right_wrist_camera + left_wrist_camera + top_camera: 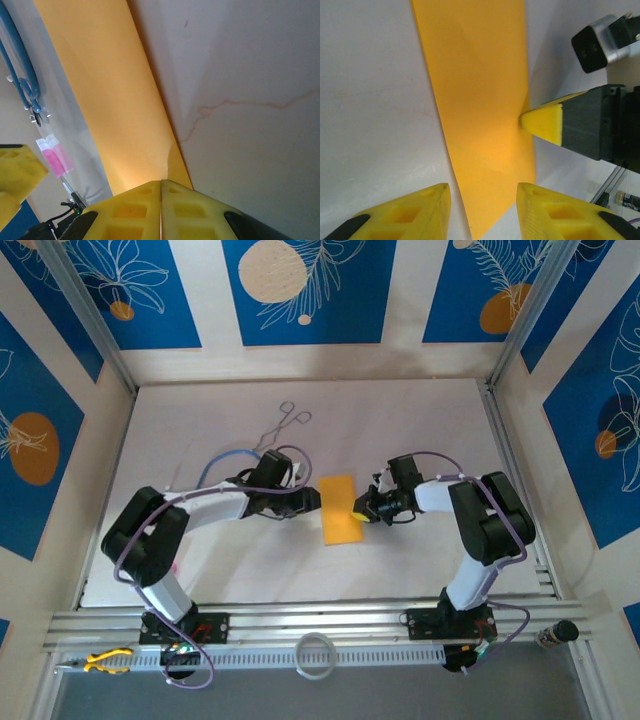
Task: Fold a paper plane with a square sheet of paper (pick it up from the middle)
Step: Third fold the triangle at the center of the table.
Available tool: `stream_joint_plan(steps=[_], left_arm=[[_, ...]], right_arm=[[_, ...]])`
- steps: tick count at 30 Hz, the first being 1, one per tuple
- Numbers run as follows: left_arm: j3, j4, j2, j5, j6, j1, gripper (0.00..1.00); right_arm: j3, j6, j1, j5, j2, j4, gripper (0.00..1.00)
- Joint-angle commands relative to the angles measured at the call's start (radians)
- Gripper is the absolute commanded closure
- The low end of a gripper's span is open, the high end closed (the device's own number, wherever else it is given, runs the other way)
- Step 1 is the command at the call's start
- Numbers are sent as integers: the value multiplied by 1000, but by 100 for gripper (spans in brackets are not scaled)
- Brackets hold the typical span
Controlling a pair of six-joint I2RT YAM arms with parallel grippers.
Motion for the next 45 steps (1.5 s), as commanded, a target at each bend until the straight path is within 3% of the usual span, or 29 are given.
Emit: stream_joint_plan(steps=[1,31,45], left_arm=[[37,16,41,49,-19,11,61],[57,43,185,105,-130,-54,76],[47,94,185,103,-159,-54,77]], right_arm=[[-64,39,5,30,40,-1,92],[-77,59,13,90,39,-37,92],[-72,58,19,91,40,-45,93]])
